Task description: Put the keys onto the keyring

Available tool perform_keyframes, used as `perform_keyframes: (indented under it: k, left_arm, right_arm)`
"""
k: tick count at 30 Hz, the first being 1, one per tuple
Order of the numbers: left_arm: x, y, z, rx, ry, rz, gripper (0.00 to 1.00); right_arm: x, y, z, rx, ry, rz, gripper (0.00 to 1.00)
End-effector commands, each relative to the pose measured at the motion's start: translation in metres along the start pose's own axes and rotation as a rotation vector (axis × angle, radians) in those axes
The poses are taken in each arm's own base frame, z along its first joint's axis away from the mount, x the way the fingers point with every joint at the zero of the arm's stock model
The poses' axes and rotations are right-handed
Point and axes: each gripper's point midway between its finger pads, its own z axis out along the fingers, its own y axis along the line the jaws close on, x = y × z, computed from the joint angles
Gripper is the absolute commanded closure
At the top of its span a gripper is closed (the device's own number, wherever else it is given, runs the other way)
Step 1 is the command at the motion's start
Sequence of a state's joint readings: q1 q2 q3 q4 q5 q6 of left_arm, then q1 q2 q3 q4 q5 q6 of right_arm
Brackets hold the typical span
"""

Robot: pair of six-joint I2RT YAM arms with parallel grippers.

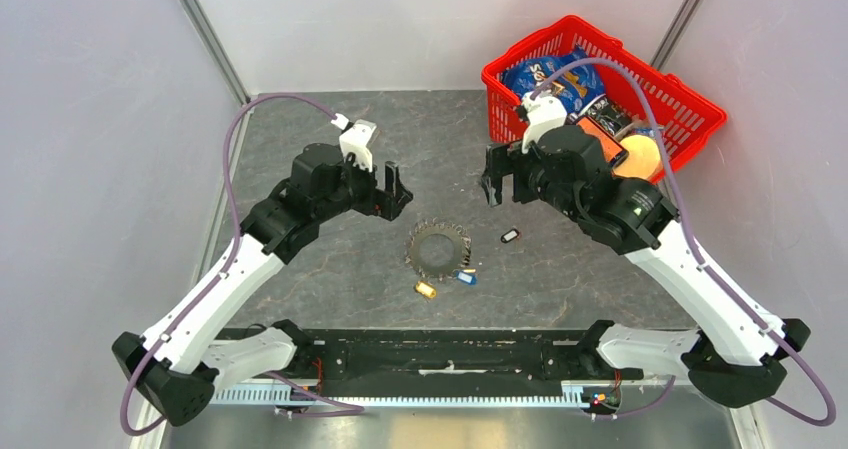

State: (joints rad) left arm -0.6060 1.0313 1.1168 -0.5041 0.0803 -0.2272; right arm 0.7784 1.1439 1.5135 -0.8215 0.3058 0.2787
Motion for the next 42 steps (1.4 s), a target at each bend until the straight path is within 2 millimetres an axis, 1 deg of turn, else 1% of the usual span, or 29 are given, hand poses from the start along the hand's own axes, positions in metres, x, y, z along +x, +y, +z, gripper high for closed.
perform_keyframes:
  k: [1,4,6,9,12,15,17,19,22,25,27,31,37,42]
  left_arm:
    - [0.005,0.002,0.009,-0.032,0.046,-0.098,0.07]
    - [0.021,0.003,0.022,-0.048,0.086,-0.155,0.08]
    - [0.037,0.008,0.031,-0.078,0.127,-0.179,0.08]
    - [0.062,0.007,0.041,-0.083,0.196,-0.194,0.10]
    - [0.087,0.002,0.044,-0.077,0.268,-0.183,0.14]
    - [0.111,-0.005,0.042,-0.067,0.343,-0.167,0.17]
    - [0.123,-0.009,0.039,-0.060,0.384,-0.167,0.19]
    - [0.134,-0.011,0.036,-0.054,0.413,-0.174,0.21]
    - [0.147,-0.004,0.031,-0.083,0.440,-0.175,0.28]
    - [0.161,0.003,0.027,-0.113,0.459,-0.180,0.40]
    - [0.170,0.005,0.027,-0.125,0.475,-0.188,0.44]
    - [0.184,0.010,0.031,-0.145,0.503,-0.194,0.57]
    - [0.198,0.011,0.040,-0.142,0.531,-0.206,0.61]
    - [0.209,0.008,0.049,-0.133,0.563,-0.230,0.62]
  right_arm:
    - [0.031,0.009,0.007,-0.063,0.092,-0.021,0.03]
    - [0.046,0.010,0.015,-0.065,0.128,-0.020,0.05]
    - [0.056,0.009,0.021,-0.051,0.157,-0.020,0.05]
    - [0.073,0.008,0.028,-0.041,0.204,-0.009,0.07]
    - [0.090,0.009,0.033,-0.037,0.252,-0.003,0.09]
    - [0.105,0.009,0.036,-0.040,0.285,-0.012,0.10]
    - [0.112,0.009,0.040,-0.039,0.298,-0.016,0.10]
    - [0.116,0.011,0.042,-0.044,0.308,-0.014,0.10]
    - [0.121,0.016,0.042,-0.065,0.324,-0.013,0.10]
    - [0.126,0.019,0.041,-0.073,0.333,-0.012,0.11]
    - [0.128,0.019,0.040,-0.076,0.336,-0.011,0.11]
    - [0.128,0.021,0.037,-0.082,0.331,-0.007,0.11]
    - [0.130,0.021,0.035,-0.088,0.329,-0.009,0.11]
    - [0.132,0.021,0.035,-0.088,0.332,-0.013,0.11]
